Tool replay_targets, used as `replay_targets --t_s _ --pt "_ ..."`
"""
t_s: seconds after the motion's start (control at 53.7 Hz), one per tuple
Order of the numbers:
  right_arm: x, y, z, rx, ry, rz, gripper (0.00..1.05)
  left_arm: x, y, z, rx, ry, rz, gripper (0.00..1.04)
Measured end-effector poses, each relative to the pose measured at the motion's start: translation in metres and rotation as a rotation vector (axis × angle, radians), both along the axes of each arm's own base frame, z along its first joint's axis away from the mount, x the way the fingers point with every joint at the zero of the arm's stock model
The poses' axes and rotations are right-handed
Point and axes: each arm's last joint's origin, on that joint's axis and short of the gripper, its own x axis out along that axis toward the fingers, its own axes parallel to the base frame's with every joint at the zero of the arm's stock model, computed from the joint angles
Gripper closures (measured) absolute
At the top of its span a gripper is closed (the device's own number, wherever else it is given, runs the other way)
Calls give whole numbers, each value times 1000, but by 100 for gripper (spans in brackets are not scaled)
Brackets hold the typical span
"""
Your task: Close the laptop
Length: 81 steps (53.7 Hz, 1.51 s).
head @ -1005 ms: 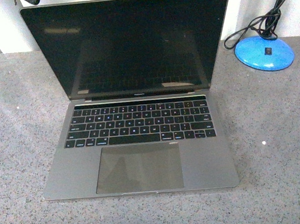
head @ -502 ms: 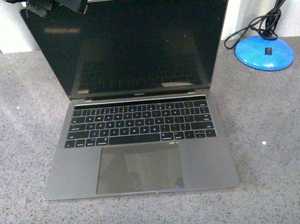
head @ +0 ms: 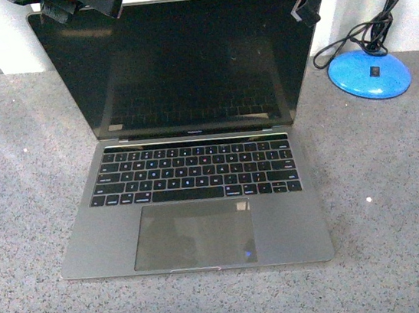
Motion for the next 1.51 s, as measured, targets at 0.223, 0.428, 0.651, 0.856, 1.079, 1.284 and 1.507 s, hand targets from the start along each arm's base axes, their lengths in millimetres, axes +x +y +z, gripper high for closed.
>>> replay_targets --t_s 0.223,0.428,0.651,0.856,1.079,1.284,1.507 --pt "-6 0 -4 -4 7 1 104 -4 -1 -4 -1 11 -5 101" --pt "-14 2 -5 -3 11 9 104 -10 0 -6 -2 18 -7 101" --pt "-24 7 -8 -6 18 20 104 -19 2 -8 3 40 -11 101" --pt "-32 9 -11 5 33 11 104 -26 2 -10 1 64 -25 101" --pt "-44 5 -21 23 72 -8 104 -36 -2 -20 -14 101 -43 101" --pt "-54 3 -34 24 104 -12 104 -45 -9 -32 -16 145 -69 101" --pt "-63 6 -40 23 121 -4 104 -55 -8 -37 -13 174 -70 101"
